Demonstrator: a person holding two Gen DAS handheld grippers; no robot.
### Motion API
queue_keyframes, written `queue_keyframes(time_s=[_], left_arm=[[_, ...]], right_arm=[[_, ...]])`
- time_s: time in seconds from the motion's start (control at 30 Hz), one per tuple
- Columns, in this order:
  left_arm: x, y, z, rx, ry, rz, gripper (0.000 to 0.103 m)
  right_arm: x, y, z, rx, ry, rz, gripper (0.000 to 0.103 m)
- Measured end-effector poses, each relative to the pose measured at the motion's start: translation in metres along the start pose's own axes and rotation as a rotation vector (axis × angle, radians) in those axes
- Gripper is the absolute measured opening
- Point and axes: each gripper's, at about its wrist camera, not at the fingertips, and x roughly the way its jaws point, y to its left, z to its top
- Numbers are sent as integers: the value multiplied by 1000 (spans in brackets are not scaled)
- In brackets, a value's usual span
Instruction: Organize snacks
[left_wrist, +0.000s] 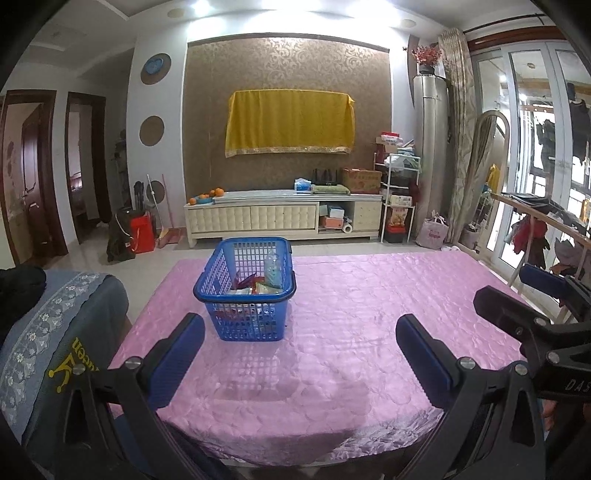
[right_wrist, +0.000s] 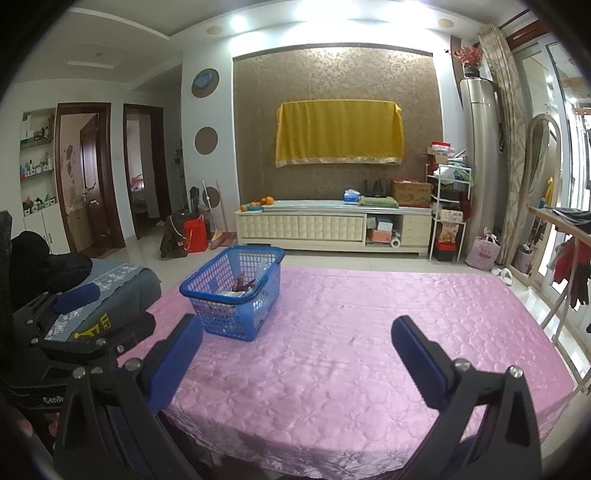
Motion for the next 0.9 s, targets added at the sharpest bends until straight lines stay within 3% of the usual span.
queue_keyframes(time_s=[0.9], left_arm=[[-1,-2,-4,-7,22,-22,102]], right_arm=[[-3,1,-3,2,19,-19,103]])
